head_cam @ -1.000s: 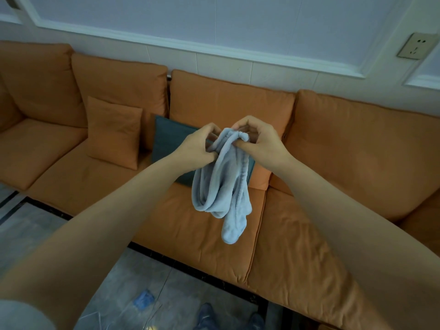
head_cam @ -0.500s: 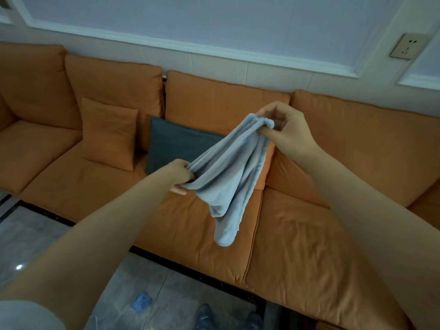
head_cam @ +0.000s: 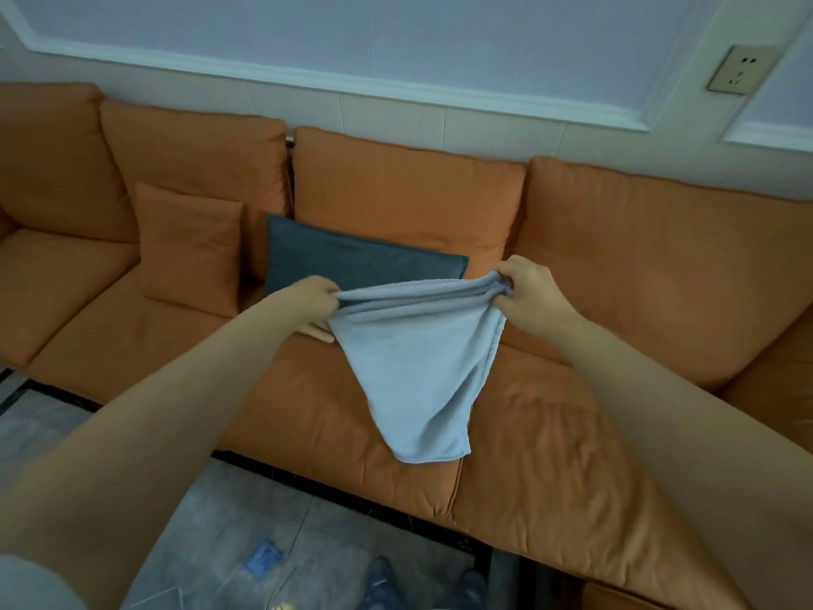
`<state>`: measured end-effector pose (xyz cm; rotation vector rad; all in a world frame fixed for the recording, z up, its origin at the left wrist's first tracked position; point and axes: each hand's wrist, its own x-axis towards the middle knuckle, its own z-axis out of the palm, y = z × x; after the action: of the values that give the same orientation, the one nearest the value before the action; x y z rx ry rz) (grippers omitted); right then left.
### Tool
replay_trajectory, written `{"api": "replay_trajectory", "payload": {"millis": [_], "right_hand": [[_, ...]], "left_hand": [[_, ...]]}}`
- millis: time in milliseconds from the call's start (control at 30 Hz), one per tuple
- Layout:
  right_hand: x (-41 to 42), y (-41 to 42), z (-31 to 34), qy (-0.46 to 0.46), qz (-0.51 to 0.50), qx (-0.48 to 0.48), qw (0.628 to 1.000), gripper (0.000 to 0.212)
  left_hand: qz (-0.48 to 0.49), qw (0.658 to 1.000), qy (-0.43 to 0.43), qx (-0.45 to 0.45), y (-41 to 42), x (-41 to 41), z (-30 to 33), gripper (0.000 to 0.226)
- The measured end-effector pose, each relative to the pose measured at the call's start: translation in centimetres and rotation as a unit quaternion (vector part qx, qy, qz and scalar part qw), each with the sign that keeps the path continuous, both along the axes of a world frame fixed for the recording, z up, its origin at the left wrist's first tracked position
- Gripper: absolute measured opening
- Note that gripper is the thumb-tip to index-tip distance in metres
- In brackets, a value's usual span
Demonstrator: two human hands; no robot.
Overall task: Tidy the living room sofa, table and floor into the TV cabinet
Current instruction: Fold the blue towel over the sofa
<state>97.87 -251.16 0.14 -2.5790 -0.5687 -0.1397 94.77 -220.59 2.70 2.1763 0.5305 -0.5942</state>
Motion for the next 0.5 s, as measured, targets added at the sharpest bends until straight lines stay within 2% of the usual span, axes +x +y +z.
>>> {"api": "replay_trajectory", "payload": {"millis": [67,133,200,267,333,400,467,500], "right_hand": [[0.1,0.1,0.2,0.036,0.030,-0.052,0.998,0.040],[0.2,-0.6,0.4,0.063,0.016,-0.063,0.996,0.036],[0.6,-1.1,0.6,0.099,-0.037,0.018,0.994,0.020],[0.5,-0.8,1.0,0.168,-0.075,0.128,0.974,0.007],[0.4,-0.6,1.7,0.235,-0.110,0.251,0.933,0.013],[0.2,-0.4,2.7,0.313,-0.088,0.351,0.878,0.019],[0.3,-0.6,3.2,0.387,-0.045,0.416,0.822,0.026],[0.4,-0.9,3.5,0.405,-0.033,0.427,0.808,0.030]], "left_hand": [[-0.001,0.999,-0.008,0.038,0.3,0.0,0.1,0.029],[0.017,1.000,0.014,0.016,0.5,-0.4,0.0,0.030],[0.078,0.994,0.004,-0.072,0.7,-0.4,-0.2,0.029],[0.103,0.984,-0.001,-0.146,0.8,-0.2,0.3,0.027],[0.126,0.970,-0.019,-0.209,0.8,0.4,1.1,0.027],[0.155,0.945,-0.025,-0.288,0.4,1.0,2.2,0.029],[0.146,0.934,-0.022,-0.324,-0.1,1.5,3.0,0.031],[0.138,0.934,-0.027,-0.328,-0.5,1.7,3.2,0.031]]}}
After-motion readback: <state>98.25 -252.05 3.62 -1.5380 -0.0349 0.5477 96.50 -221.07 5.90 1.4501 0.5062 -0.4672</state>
